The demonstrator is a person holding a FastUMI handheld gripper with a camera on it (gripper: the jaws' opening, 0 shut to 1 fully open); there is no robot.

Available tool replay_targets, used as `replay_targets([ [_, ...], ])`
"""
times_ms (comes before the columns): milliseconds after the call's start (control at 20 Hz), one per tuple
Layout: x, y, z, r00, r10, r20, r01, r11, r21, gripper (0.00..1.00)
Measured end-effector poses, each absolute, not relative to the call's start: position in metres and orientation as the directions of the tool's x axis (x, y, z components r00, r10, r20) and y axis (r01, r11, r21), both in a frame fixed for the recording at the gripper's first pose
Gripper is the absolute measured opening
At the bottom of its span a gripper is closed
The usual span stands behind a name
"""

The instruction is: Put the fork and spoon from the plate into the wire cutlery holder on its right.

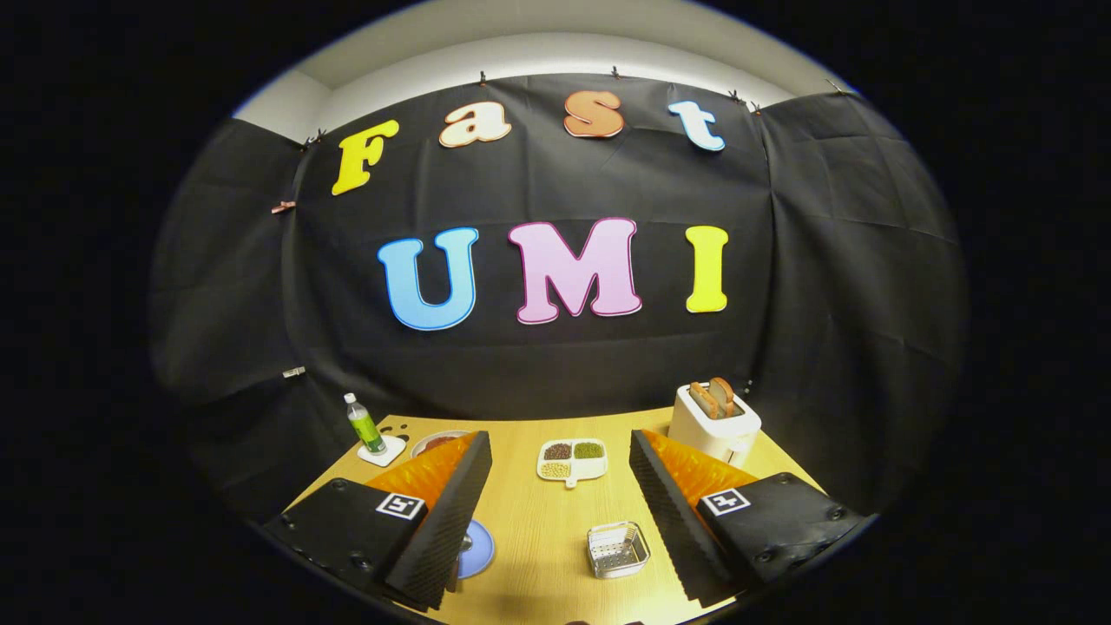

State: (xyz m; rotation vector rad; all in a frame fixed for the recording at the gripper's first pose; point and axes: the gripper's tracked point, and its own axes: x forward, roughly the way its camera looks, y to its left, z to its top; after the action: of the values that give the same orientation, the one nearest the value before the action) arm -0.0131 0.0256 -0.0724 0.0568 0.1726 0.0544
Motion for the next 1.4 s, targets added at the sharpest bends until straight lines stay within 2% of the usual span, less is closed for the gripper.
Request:
replay_targets([
  [250, -0.005, 0.053, -0.102, 0.967, 0.107, -0.231, -0.100, 0.994, 0.045, 0.99],
  [600, 0.001, 0.126, -0.189, 0.869, 0.231, -0.438, -0.240, 0.970, 0.035, 0.99],
  [900, 0.005, 0.170, -0.273, 0.741, 0.266, -0.616, -0.326, 0.945, 0.016, 1.00],
  [1400, -0.005, 0.211, -0.376, 0.597, 0.249, -0.762, -0.428, 0.903, -0.040, 1.00],
])
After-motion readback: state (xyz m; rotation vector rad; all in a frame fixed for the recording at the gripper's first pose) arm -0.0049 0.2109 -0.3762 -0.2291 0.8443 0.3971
